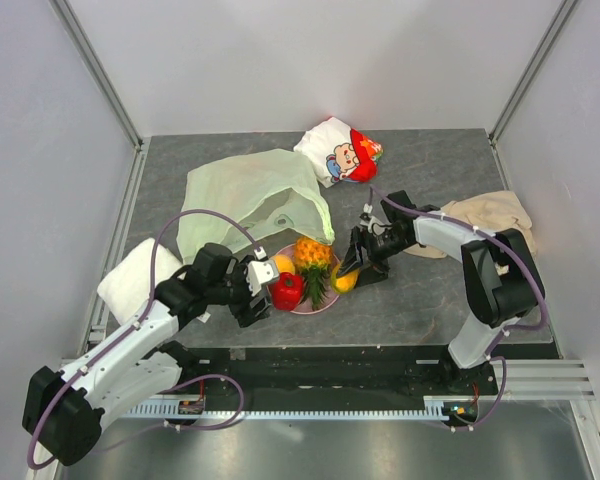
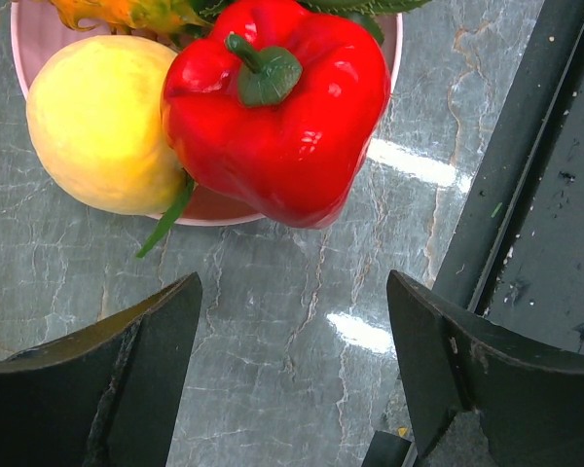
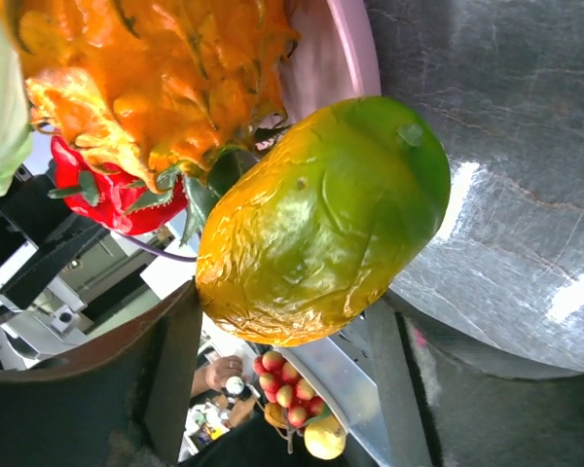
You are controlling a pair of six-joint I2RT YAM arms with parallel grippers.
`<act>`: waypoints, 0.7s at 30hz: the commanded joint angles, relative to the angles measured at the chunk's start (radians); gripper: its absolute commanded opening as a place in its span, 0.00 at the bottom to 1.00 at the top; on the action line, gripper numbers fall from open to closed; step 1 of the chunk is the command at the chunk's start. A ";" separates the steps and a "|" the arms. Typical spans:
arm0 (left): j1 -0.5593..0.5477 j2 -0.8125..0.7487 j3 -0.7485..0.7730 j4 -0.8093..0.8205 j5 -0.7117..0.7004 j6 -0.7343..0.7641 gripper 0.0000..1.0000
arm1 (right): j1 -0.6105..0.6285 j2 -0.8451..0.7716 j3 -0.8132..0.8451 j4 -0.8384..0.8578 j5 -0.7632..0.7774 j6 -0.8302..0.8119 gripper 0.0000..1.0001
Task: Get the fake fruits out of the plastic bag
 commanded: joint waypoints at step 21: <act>-0.005 0.020 0.005 0.042 -0.013 -0.015 0.84 | 0.079 0.003 0.072 -0.065 0.028 -0.115 0.54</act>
